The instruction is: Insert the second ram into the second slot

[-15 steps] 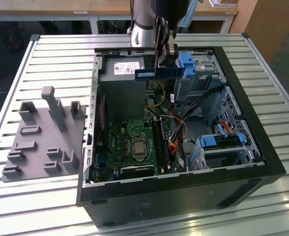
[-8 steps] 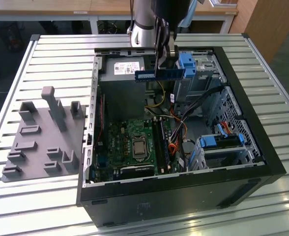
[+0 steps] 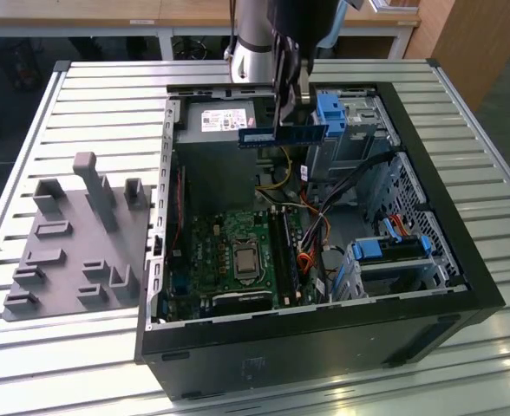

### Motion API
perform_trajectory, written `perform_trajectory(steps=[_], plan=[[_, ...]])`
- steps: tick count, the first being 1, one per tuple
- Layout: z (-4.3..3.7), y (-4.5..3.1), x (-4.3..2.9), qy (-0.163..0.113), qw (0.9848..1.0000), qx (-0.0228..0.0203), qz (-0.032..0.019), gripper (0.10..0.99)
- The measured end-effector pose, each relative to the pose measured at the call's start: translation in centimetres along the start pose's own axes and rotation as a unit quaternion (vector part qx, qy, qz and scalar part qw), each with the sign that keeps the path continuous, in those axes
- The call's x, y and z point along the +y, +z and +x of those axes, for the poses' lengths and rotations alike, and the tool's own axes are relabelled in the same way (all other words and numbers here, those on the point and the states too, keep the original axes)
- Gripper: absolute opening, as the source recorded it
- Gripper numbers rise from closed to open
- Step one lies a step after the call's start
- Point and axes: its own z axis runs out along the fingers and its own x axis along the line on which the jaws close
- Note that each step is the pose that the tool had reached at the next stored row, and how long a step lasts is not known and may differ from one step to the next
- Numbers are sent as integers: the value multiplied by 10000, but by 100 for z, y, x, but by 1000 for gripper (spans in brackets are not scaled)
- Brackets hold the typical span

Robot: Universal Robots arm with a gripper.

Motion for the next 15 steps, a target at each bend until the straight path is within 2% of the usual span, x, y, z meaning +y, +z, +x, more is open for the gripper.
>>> perform_trajectory(steps=[15], plan=[[114, -1, 3, 0, 10000, 4, 0, 137]])
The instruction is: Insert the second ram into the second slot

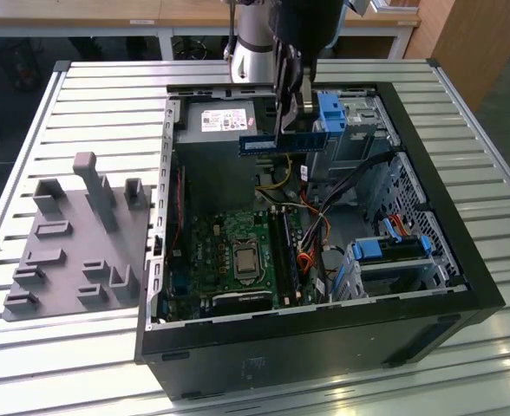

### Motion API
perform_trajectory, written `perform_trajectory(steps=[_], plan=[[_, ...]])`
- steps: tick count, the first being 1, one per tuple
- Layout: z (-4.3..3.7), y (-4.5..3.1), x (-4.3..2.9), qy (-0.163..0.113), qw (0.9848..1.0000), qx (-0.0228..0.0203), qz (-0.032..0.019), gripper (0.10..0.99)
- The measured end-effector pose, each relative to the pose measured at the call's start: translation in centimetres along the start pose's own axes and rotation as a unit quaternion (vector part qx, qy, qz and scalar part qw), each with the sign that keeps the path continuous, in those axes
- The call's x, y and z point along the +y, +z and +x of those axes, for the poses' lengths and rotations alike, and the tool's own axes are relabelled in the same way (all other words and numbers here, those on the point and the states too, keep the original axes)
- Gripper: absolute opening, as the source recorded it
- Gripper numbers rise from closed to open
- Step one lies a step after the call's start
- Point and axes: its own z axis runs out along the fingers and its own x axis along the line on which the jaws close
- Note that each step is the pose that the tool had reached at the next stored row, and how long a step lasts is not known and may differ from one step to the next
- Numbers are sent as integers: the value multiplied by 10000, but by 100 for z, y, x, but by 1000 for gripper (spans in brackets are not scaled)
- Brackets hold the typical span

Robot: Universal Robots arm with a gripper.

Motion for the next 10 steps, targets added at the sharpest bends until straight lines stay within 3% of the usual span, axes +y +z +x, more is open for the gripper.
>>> perform_trajectory(steps=[10], plan=[[41, 0, 1, 0, 10000, 9, 0, 137]])
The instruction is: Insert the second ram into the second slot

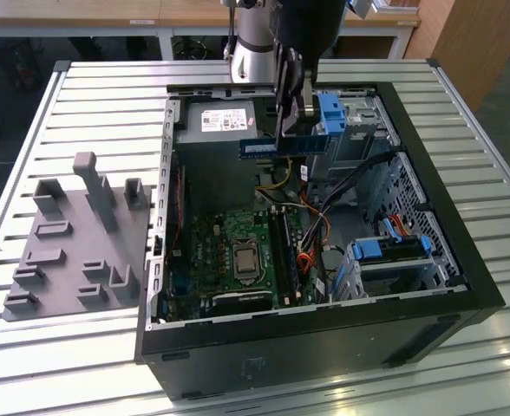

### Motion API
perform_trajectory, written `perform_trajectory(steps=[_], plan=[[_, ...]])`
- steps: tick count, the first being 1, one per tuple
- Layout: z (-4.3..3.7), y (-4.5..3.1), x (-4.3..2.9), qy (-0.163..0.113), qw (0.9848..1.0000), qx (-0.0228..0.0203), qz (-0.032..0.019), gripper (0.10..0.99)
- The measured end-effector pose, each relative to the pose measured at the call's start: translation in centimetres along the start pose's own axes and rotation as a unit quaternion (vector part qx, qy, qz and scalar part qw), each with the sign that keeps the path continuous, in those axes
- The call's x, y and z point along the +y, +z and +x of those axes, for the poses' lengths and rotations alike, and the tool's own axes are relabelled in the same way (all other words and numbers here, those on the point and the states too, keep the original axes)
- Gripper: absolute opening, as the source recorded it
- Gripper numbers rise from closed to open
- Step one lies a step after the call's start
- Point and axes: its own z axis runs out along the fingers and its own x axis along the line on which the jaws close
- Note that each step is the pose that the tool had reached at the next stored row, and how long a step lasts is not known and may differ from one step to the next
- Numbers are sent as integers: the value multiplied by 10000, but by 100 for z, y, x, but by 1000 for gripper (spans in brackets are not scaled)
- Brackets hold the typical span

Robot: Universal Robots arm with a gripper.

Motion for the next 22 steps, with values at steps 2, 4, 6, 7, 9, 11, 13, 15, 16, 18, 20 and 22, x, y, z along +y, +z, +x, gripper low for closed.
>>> perform_trajectory(steps=[2, 4, 6, 7, 9, 11, 13, 15, 16, 18, 20, 22], plan=[[2, -1, 0, 0, 10000, 5, -1, 137], [4, 0, 0, 3, 10000, 8, 0, 137], [5, -1, 0, 10, 10000, 13, -1, 137], [5, -1, 0, 15, 10000, 14, 0, 137], [6, 0, 0, 24, 10000, 18, 0, 137], [7, 0, 0, 31, 10000, 22, 0, 137], [7, 0, 0, 38, 10000, 26, 0, 137], [8, 0, 0, 46, 10000, 31, 0, 137], [8, 1, 0, 53, 10000, 34, 0, 137], [8, 0, 0, 72, 10000, 40, 0, 137], [8, 0, 0, 91, 9999, 44, 0, 137], [8, 0, 0, 115, 9999, 45, 0, 137]])
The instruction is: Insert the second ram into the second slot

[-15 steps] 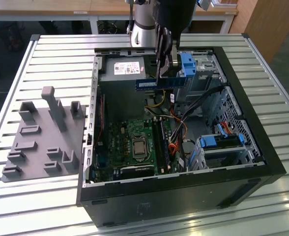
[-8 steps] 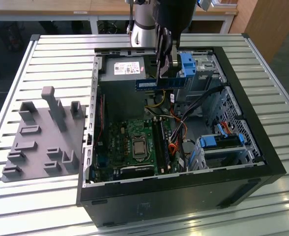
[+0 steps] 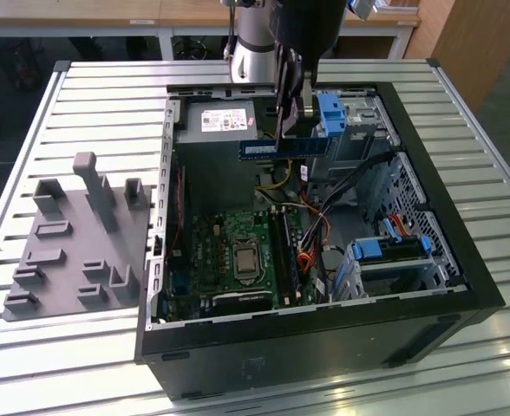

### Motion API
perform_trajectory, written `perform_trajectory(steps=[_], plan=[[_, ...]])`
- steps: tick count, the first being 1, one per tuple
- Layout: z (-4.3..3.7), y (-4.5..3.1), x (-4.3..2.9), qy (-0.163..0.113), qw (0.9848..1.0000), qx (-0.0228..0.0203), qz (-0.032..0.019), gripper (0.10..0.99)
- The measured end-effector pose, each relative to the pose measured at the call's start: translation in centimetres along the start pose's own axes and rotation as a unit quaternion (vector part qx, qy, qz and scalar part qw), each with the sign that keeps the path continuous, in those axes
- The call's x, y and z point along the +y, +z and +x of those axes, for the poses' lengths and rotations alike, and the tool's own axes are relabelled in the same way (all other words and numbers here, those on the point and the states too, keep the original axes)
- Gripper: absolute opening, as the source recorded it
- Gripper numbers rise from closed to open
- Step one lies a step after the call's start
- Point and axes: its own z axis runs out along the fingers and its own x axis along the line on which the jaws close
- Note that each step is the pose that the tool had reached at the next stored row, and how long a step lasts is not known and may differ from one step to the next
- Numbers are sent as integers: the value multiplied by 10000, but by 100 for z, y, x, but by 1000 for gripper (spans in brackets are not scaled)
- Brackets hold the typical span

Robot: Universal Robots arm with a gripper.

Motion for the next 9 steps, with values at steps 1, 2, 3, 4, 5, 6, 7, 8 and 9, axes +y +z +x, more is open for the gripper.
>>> perform_trajectory(steps=[1, 2, 3, 4, 5, 6, 7, 8, 9], plan=[[0, 0, 0, 14, 10000, 0, 0, 137], [0, 0, 0, 33, 10000, 1, 0, 137], [0, 0, 0, 56, 10000, 1, 0, 137], [0, 0, 0, 79, 10000, 1, 0, 137], [0, 0, 0, 102, 9999, 0, 0, 137], [0, 1, 0, 124, 9999, 0, 1, 137], [0, 1, 0, 146, 9999, -1, 1, 137], [0, 1, 0, 166, 9999, -1, 1, 137], [0, 1, 0, 189, 9998, -1, 1, 137]])
